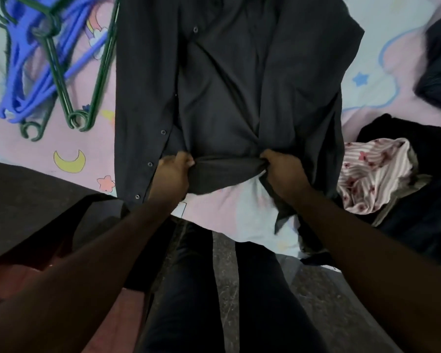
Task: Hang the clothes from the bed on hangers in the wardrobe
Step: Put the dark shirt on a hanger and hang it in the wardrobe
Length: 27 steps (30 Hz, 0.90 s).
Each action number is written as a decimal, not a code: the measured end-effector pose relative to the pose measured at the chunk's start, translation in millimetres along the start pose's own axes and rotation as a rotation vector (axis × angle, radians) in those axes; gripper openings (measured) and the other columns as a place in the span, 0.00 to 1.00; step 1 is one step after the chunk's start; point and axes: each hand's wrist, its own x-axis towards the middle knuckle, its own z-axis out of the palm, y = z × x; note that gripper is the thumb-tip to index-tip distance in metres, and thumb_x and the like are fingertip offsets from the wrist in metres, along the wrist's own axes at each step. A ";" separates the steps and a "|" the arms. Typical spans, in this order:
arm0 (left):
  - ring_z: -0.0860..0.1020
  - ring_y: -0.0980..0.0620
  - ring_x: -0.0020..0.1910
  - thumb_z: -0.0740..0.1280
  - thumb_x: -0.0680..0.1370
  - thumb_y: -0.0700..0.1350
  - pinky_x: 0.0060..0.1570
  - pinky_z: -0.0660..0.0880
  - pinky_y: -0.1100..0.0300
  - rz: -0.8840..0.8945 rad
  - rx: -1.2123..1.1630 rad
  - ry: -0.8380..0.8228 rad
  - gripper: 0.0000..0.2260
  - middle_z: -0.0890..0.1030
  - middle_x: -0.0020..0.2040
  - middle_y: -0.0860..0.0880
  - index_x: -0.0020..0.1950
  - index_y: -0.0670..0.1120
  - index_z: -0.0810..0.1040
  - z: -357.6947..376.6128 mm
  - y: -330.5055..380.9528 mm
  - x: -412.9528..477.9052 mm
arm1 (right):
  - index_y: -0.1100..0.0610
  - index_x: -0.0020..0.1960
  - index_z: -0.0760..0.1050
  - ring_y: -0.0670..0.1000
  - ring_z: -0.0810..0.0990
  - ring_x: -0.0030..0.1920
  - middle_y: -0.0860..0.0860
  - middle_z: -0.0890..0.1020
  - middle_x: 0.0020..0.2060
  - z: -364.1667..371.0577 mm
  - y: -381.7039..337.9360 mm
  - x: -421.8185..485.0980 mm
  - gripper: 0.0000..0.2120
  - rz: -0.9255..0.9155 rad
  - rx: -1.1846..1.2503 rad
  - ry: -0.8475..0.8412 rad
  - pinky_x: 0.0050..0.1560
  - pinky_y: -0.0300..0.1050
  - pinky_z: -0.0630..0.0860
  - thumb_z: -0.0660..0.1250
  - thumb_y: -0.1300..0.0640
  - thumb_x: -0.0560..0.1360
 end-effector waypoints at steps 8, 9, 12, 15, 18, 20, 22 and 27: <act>0.80 0.42 0.51 0.62 0.80 0.38 0.55 0.73 0.50 0.074 0.094 -1.025 0.08 0.82 0.51 0.38 0.50 0.37 0.79 -26.2 2.1 10.4 | 0.61 0.59 0.78 0.60 0.77 0.62 0.59 0.79 0.61 -34.5 -1.9 -26.9 0.15 0.189 -0.069 -0.508 0.62 0.45 0.70 0.64 0.64 0.74; 0.80 0.42 0.52 0.62 0.81 0.40 0.55 0.73 0.51 0.049 0.119 -1.108 0.09 0.81 0.51 0.38 0.50 0.36 0.79 -28.1 1.8 4.1 | 0.62 0.57 0.78 0.61 0.78 0.60 0.60 0.80 0.59 -29.0 -3.0 -36.7 0.13 0.206 -0.088 -0.582 0.59 0.45 0.70 0.64 0.63 0.74; 0.79 0.43 0.51 0.62 0.81 0.47 0.51 0.73 0.53 0.088 0.133 -0.966 0.10 0.81 0.50 0.40 0.49 0.41 0.78 -30.5 4.6 2.3 | 0.60 0.58 0.78 0.58 0.79 0.60 0.58 0.81 0.58 -25.0 -15.7 -46.0 0.14 0.230 -0.086 -0.724 0.55 0.43 0.72 0.68 0.56 0.75; 0.79 0.42 0.50 0.60 0.78 0.50 0.49 0.75 0.52 0.107 0.038 -0.474 0.11 0.80 0.49 0.44 0.50 0.45 0.77 -36.7 14.1 26.2 | 0.58 0.62 0.78 0.50 0.79 0.58 0.50 0.81 0.55 -31.6 -39.7 -22.9 0.18 0.219 0.151 -0.615 0.55 0.35 0.69 0.73 0.55 0.73; 0.76 0.39 0.53 0.65 0.75 0.49 0.50 0.73 0.47 0.270 0.209 -0.027 0.14 0.77 0.55 0.42 0.56 0.44 0.78 -39.6 20.9 72.3 | 0.58 0.62 0.78 0.48 0.80 0.55 0.49 0.82 0.53 -32.3 -63.1 28.5 0.19 0.229 0.347 -0.203 0.59 0.38 0.72 0.73 0.52 0.74; 0.70 0.39 0.63 0.69 0.74 0.51 0.58 0.68 0.43 0.199 0.380 -0.004 0.22 0.72 0.65 0.42 0.66 0.46 0.73 -48.5 24.5 106.5 | 0.58 0.67 0.75 0.50 0.79 0.60 0.52 0.81 0.60 -28.5 -75.2 71.5 0.21 0.252 0.446 -0.083 0.62 0.38 0.71 0.70 0.51 0.76; 0.69 0.39 0.66 0.68 0.75 0.49 0.61 0.66 0.43 0.032 0.412 -0.081 0.25 0.70 0.68 0.42 0.70 0.46 0.69 -52.4 18.0 132.3 | 0.58 0.72 0.69 0.53 0.76 0.65 0.55 0.77 0.66 -22.4 -86.9 113.1 0.26 0.199 0.486 -0.037 0.68 0.43 0.69 0.68 0.51 0.77; 0.80 0.40 0.50 0.67 0.76 0.40 0.47 0.75 0.53 -0.403 -0.310 -0.059 0.05 0.82 0.46 0.41 0.50 0.42 0.79 -67.2 -18.6 138.2 | 0.58 0.80 0.49 0.54 0.68 0.73 0.55 0.63 0.76 -0.9 -133.0 168.0 0.40 0.169 0.637 0.065 0.73 0.51 0.64 0.68 0.56 0.77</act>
